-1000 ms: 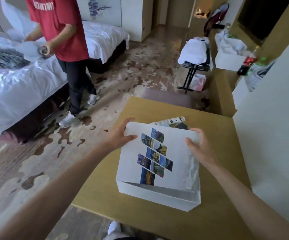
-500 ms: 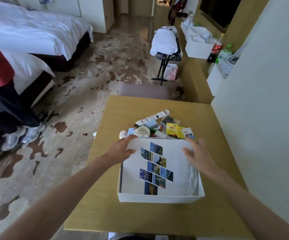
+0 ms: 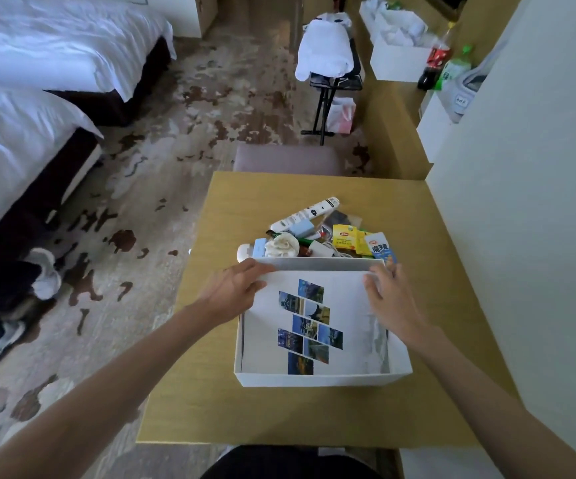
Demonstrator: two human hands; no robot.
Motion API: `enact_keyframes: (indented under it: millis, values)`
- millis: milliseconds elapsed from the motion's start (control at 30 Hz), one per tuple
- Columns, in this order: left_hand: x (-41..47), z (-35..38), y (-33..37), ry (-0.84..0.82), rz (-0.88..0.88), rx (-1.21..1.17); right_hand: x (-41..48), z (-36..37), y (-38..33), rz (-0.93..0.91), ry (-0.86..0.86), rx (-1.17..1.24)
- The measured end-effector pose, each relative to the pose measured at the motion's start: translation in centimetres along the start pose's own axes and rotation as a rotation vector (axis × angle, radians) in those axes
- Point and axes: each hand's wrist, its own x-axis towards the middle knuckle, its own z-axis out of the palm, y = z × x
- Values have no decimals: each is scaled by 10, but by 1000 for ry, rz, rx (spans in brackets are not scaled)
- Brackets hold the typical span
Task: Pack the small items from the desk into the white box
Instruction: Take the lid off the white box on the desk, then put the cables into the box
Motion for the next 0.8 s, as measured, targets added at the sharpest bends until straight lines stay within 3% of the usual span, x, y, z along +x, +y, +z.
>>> enact_keyframes:
  millis: [133, 267, 400, 500, 633, 700, 800]
  values:
    - [3, 4, -3, -77, 159, 301, -8, 9, 9, -133, 34, -207]
    - [13, 16, -2, -199, 97, 511, -2, 11, 2, -173, 36, -367]
    - [19, 24, 8, -335, 148, 703, -5, 19, -5, -278, -111, -436]
    - [21, 36, 16, -410, 154, 616, -11, 31, -10, -325, -201, -403]
    - [26, 59, 24, -586, 14, 387, -8, 44, -18, -274, -437, -294]
    - [25, 67, 24, -705, -24, 386, -7, 51, -21, -223, -529, -291]
    - [29, 67, 18, -709, -5, 408, 0, 53, -23, -211, -551, -242]
